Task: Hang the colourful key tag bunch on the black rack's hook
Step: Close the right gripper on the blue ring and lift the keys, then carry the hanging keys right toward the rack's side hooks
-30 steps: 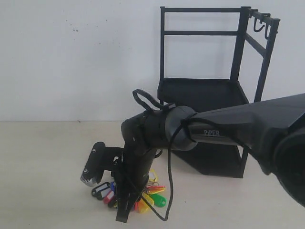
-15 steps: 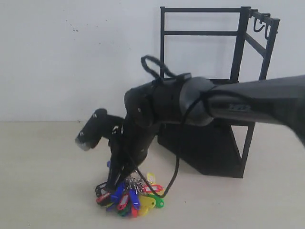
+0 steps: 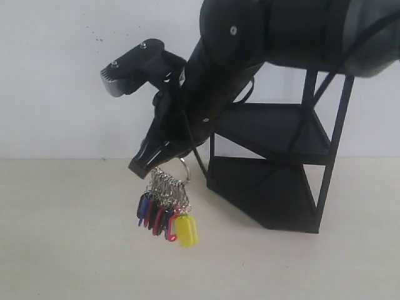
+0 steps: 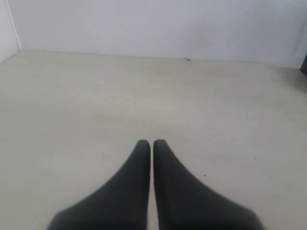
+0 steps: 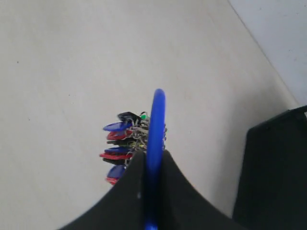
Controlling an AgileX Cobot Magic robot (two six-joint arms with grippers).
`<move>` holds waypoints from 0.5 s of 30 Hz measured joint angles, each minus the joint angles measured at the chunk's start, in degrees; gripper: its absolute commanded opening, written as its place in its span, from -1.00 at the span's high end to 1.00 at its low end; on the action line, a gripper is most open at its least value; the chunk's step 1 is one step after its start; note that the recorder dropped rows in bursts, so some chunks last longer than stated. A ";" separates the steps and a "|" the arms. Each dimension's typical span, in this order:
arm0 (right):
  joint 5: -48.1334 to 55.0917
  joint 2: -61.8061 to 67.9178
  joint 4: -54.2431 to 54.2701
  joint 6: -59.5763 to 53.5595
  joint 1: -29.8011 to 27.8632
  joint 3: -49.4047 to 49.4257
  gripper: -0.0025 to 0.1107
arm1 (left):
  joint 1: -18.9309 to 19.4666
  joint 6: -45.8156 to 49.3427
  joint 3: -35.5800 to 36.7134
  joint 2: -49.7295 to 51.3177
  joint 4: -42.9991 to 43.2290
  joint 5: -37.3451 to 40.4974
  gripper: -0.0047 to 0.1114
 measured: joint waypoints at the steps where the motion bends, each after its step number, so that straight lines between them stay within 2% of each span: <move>1: 1.39 -0.90 -0.63 -0.35 0.00 0.00 0.96 | 0.00 0.00 0.00 0.00 0.00 0.00 0.84; 4: 3.18 -3.81 -3.60 1.44 0.00 0.00 0.96 | 0.00 0.00 0.00 0.00 0.00 0.00 0.84; 8: -1.09 -6.27 -4.56 10.64 0.00 0.00 0.96 | 0.00 0.00 0.00 0.00 0.00 0.00 0.84; 11: -0.05 -6.37 -4.05 3.64 2.03 -0.04 0.96 | 0.00 0.00 0.00 0.00 0.00 0.00 0.84; 13: 3.08 -6.19 -7.60 3.18 3.22 -0.04 0.96 | 0.00 0.00 0.00 0.00 0.00 0.00 0.84; 15: 4.25 -6.03 -14.01 12.19 2.95 -0.04 0.96 | 0.00 0.00 0.00 0.00 0.00 0.00 0.84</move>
